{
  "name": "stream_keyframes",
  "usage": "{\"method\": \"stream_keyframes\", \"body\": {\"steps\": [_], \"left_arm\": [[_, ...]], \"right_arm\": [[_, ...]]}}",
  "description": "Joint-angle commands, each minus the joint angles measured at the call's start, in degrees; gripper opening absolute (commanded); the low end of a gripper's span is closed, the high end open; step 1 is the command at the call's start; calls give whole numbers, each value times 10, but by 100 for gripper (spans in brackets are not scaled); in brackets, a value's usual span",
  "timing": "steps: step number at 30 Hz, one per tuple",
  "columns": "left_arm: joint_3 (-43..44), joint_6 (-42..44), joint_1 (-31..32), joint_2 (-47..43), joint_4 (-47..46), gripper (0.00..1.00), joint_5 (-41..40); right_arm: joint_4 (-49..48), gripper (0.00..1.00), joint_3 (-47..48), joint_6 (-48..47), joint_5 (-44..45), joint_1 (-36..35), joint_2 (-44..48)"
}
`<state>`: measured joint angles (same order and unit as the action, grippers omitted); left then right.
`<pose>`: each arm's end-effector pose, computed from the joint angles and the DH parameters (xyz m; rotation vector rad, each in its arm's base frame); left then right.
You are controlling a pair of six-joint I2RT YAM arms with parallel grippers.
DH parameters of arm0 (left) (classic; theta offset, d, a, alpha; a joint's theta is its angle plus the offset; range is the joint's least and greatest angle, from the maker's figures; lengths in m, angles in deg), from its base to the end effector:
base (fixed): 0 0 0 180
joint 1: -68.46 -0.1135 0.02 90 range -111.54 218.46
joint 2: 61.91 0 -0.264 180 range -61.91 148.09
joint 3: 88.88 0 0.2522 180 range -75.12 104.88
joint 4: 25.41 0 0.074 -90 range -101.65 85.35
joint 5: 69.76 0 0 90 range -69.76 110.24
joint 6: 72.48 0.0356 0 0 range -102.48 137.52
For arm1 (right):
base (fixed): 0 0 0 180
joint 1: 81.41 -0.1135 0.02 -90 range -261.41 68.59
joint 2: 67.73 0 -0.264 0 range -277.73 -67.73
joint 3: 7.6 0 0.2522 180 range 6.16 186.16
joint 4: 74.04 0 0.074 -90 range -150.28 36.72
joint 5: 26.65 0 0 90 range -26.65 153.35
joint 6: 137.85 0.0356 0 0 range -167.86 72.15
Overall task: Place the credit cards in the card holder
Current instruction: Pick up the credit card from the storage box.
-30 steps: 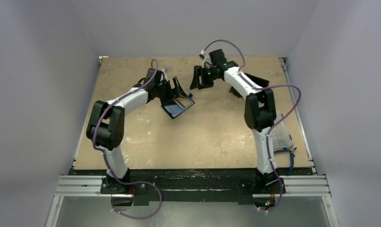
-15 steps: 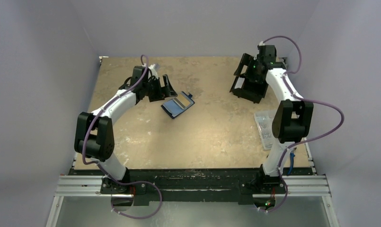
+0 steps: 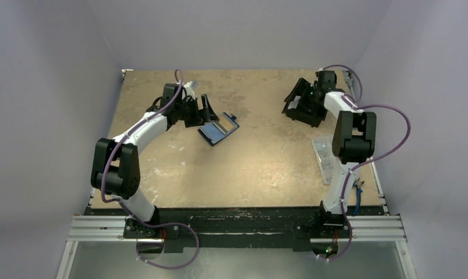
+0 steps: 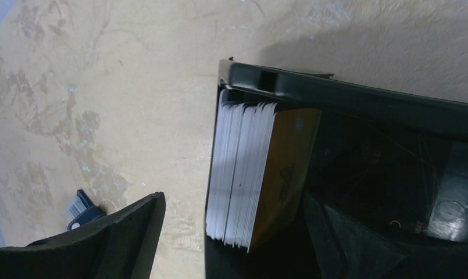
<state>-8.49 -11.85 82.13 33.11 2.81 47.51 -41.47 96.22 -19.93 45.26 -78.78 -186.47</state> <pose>0.3504 -0.1020 0.2409 -0.0757 2.3975 -0.9201 0.4635 -0.0102 0.2005 0.4935 2.3763 0.5825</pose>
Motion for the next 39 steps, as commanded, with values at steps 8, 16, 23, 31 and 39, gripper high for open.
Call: {"method": "stream_keyframes", "body": {"steps": [8, 16, 23, 31, 39], "left_arm": [[-7, 8, 2, -6, -23, 84, 16], [-7, 9, 2, 1, -24, 84, 19], [-9, 9, 2, 3, -27, 84, 24], [-10, 7, 3, 6, -31, 84, 32], [-11, 7, 5, 6, -32, 84, 33]], "right_arm": [[-65, 90, 18, 34, -90, 13, -2], [-116, 73, -17, 58, -125, 27, 10], [-121, 55, -28, 61, -133, 30, 4], [-129, 34, -31, 64, -137, 33, 5], [-125, 16, -42, 66, -137, 38, 16]]}}
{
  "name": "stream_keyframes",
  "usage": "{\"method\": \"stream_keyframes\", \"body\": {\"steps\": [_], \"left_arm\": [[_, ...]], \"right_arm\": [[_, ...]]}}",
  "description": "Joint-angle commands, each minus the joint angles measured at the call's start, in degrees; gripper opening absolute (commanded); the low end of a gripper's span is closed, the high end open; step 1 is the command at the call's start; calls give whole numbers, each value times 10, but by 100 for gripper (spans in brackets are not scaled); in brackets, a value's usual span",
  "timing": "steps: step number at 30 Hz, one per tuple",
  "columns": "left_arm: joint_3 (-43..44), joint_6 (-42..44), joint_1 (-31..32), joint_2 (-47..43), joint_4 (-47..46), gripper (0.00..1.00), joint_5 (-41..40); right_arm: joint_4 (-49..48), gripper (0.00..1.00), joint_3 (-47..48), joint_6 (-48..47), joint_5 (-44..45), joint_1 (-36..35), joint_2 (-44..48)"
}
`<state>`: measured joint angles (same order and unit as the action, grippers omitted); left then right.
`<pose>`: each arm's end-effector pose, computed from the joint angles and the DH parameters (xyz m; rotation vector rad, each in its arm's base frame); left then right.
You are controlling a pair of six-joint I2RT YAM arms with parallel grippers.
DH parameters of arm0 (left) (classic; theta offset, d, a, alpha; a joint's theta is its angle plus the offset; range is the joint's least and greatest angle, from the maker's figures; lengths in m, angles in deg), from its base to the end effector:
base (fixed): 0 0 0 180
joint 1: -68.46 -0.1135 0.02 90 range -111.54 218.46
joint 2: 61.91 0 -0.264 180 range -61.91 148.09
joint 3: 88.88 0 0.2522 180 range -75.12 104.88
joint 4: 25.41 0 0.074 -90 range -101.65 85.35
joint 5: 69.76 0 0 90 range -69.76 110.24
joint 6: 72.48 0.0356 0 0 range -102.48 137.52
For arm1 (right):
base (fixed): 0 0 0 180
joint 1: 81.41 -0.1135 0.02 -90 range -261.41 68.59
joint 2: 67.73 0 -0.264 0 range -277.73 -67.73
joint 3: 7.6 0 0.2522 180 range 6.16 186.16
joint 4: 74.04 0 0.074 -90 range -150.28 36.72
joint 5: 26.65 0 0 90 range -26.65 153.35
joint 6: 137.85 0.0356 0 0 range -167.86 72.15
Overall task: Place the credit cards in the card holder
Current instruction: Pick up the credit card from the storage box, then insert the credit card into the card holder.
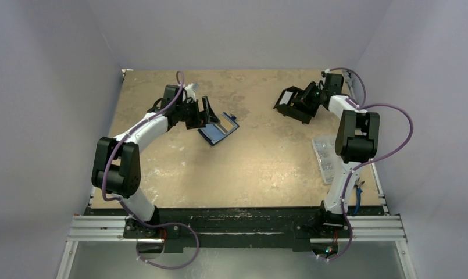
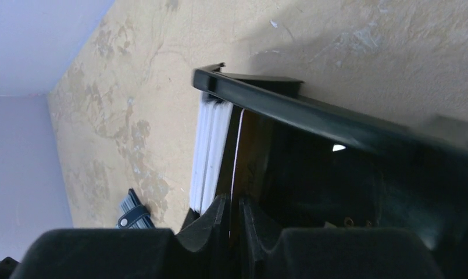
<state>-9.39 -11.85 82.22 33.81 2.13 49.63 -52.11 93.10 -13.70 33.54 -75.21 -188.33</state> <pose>0.3497 -0.1036 0.2330 -0.0598 2.4149 -0.9621 0.4688 -0.0331 0.1849 0.5392 2.2650 0.8468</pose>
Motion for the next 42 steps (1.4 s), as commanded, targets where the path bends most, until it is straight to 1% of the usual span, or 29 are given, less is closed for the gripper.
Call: {"method": "stream_keyframes", "body": {"steps": [1, 7, 13, 14, 18, 20, 22, 24, 26, 28, 29, 30, 31, 33, 35, 37, 39, 40, 42], "left_arm": [[-2, 7, 5, -1, -25, 84, 12], [-2, 7, 6, 1, -25, 84, 13], [-2, 9, 7, 2, -24, 84, 10], [-2, 9, 7, 3, -23, 84, 7], [4, 11, 7, 11, -10, 84, -11], [6, 11, 7, 15, -3, 84, -22], [6, 11, 7, 15, 0, 83, -35], [5, 8, 7, 16, 3, 83, -51], [1, 5, 7, 16, -1, 83, -59], [-3, -1, 6, 20, -4, 82, -63], [-5, -4, 5, 22, -6, 81, -62], [-7, -8, 4, 26, -7, 81, -60], [-11, -12, 3, 29, -13, 80, -56], [-22, -26, 1, 32, -32, 75, -44], [-39, -45, -1, 36, -59, 67, -27], [-56, -69, -4, 45, -102, 56, 9], [-70, -94, -4, 62, -147, 47, 47], [-76, -105, -4, 75, -166, 43, 61], [-88, -121, -5, 86, -188, 36, 75]], "right_arm": [[-16, 14, -14, 5, -19, 4, 40], [-2, 7, -25, -2, -11, 17, 72], [68, 1, 4, -48, 22, 20, 92], [81, 0, 6, -57, 39, 20, 97], [135, 0, 19, -111, 156, 5, 134], [156, 0, 35, -149, 242, -14, 151], [166, 0, 51, -191, 336, -48, 166], [154, 0, 55, -226, 429, -94, 182], [127, 0, 48, -254, 497, -136, 196], [94, 0, 39, -279, 523, -172, 207], [80, 0, 38, -289, 521, -188, 209], [69, 0, 37, -295, 507, -204, 211], [58, 0, 38, -299, 472, -221, 211], [35, 0, 37, -296, 344, -233, 201], [7, 0, 38, -270, 218, -234, 185], [-24, 0, 45, -213, 86, -234, 151], [-26, 0, 86, -185, -50, -237, 95], [-22, 0, 108, -172, -104, -240, 63], [-33, 0, 127, -136, -163, -252, 20]]}}
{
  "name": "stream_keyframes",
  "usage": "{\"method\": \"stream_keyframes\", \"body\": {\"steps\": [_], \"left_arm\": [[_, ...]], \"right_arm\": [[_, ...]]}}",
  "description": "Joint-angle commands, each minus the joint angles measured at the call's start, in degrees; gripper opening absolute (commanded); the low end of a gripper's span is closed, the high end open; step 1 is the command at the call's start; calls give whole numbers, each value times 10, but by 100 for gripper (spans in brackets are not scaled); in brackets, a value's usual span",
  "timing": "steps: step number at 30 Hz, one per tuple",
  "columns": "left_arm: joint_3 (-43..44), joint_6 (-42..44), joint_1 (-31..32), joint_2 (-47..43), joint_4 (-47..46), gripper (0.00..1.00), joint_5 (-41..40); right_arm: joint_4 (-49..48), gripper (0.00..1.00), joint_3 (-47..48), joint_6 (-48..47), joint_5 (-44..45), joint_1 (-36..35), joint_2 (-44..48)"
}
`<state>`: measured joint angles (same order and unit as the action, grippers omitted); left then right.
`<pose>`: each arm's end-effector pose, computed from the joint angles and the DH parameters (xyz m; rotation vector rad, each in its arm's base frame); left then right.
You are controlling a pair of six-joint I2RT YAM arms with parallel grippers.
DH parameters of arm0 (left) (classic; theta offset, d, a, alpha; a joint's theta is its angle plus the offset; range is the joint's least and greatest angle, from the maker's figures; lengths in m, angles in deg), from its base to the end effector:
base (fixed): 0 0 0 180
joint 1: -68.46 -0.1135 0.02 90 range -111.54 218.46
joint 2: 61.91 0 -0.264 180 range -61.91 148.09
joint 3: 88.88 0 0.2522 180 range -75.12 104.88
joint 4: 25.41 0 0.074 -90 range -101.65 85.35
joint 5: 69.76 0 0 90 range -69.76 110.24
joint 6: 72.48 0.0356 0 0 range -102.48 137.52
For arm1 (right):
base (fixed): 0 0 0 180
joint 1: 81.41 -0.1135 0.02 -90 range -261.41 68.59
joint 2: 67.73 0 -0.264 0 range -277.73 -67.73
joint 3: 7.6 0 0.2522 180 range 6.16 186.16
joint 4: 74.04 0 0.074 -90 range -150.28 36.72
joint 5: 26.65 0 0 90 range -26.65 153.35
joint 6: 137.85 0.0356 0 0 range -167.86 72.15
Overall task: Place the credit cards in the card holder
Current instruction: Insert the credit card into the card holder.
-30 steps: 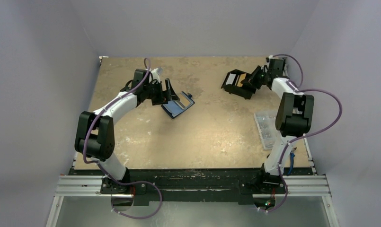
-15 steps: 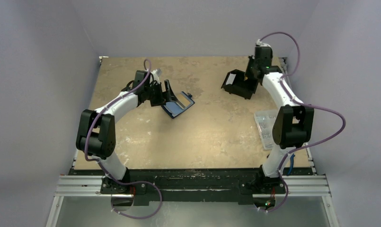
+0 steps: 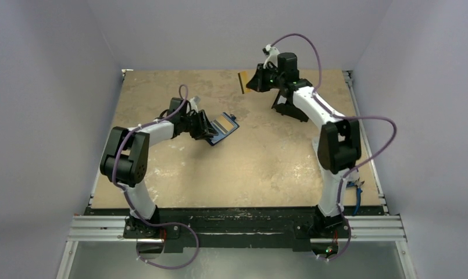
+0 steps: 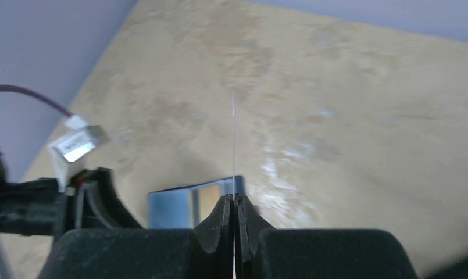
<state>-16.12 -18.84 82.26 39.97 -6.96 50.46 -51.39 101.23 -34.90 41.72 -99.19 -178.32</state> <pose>0.3505 -0.1045 0.1718 -0.2318 2.5008 -1.0219 0.4363 0.1537 0.3086 -0.3339 2.0100 0.7178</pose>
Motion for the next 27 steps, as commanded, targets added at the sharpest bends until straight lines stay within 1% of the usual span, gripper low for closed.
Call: {"method": "stream_keyframes", "body": {"steps": [1, 5, 10, 16, 19, 27], "left_arm": [[-25, -54, -5, 26, -103, 34, 64], [-29, -42, -5, 18, -89, 31, 33], [-24, -33, -7, 22, -59, 30, 3], [-48, -46, -18, 40, -48, 25, -16], [-58, -42, -19, 37, -29, 24, -30], [-68, -38, -21, 38, -22, 23, -41]], "right_arm": [[-52, 0, 50, 92, -259, -18, -96], [-68, 0, 67, 130, -302, -38, -151], [-68, 0, 85, 134, -312, -58, -205], [-64, 0, 93, 122, -293, -61, -228], [-33, 0, 107, 103, -274, -61, -240], [25, 0, 113, 57, -242, -61, -249]]}}
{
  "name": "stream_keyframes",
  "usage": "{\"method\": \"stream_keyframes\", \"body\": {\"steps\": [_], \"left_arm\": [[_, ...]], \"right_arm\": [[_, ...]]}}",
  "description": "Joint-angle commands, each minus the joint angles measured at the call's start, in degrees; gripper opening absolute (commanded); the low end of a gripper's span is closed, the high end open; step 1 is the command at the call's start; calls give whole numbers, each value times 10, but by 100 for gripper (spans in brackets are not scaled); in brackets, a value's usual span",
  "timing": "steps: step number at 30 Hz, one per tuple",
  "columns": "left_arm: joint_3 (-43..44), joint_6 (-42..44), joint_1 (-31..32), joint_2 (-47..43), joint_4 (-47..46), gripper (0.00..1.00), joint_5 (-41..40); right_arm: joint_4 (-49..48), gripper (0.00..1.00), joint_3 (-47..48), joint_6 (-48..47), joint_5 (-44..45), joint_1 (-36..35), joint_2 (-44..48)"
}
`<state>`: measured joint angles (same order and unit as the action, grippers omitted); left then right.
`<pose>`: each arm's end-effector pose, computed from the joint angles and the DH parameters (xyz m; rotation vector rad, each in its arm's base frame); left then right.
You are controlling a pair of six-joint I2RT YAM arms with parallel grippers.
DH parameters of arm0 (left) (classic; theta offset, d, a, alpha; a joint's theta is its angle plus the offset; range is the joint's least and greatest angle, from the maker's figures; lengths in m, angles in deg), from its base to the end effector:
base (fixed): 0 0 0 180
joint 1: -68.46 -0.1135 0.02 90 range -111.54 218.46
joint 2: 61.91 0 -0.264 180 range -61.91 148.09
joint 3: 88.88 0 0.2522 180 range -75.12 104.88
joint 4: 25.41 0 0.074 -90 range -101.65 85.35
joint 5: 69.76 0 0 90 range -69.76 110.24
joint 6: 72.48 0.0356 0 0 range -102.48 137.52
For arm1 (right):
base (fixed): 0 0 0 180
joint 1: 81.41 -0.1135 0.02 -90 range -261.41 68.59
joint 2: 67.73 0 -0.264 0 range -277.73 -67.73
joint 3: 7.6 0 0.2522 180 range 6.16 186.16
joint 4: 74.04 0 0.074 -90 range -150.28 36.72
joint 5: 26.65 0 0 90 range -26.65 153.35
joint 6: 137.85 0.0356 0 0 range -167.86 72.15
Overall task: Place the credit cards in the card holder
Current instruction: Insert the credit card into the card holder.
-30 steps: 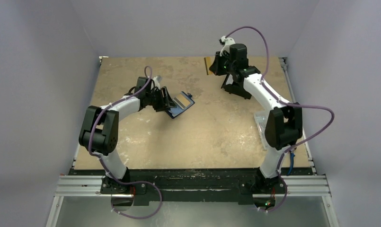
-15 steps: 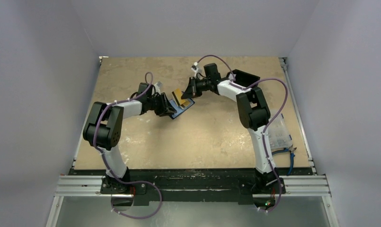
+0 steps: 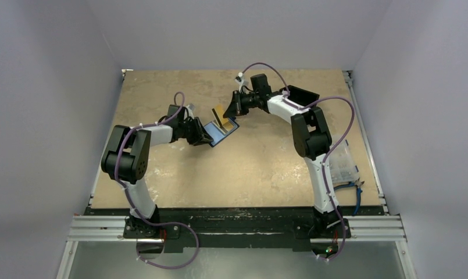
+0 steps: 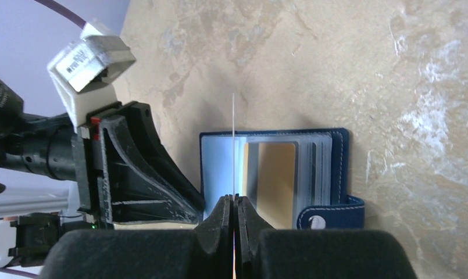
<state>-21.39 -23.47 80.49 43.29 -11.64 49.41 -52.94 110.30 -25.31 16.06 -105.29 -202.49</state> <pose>0.3428 -0.0908 0.1318 -0.4184 2.5590 -1.0040 0.4691 0.2363 0.1674 -0.5112 2.2622 1.3490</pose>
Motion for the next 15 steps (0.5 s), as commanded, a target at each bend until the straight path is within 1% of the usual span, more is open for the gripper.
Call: {"method": "stream_keyframes", "body": {"steps": [1, 7, 10, 15], "left_arm": [[-14, 9, -3, 5, 26, 23, -31], [-13, 12, -3, 7, 29, 23, -33], [-15, 10, -3, 7, 28, 23, -34], [-16, 8, -3, 9, 27, 22, -36]], "right_arm": [[49, 0, 22, -45, 15, 0, -9], [68, 0, 19, -57, 8, 0, -19], [80, 0, 25, -43, -16, 0, -28], [112, 0, 30, -34, -29, 0, -30]]}}
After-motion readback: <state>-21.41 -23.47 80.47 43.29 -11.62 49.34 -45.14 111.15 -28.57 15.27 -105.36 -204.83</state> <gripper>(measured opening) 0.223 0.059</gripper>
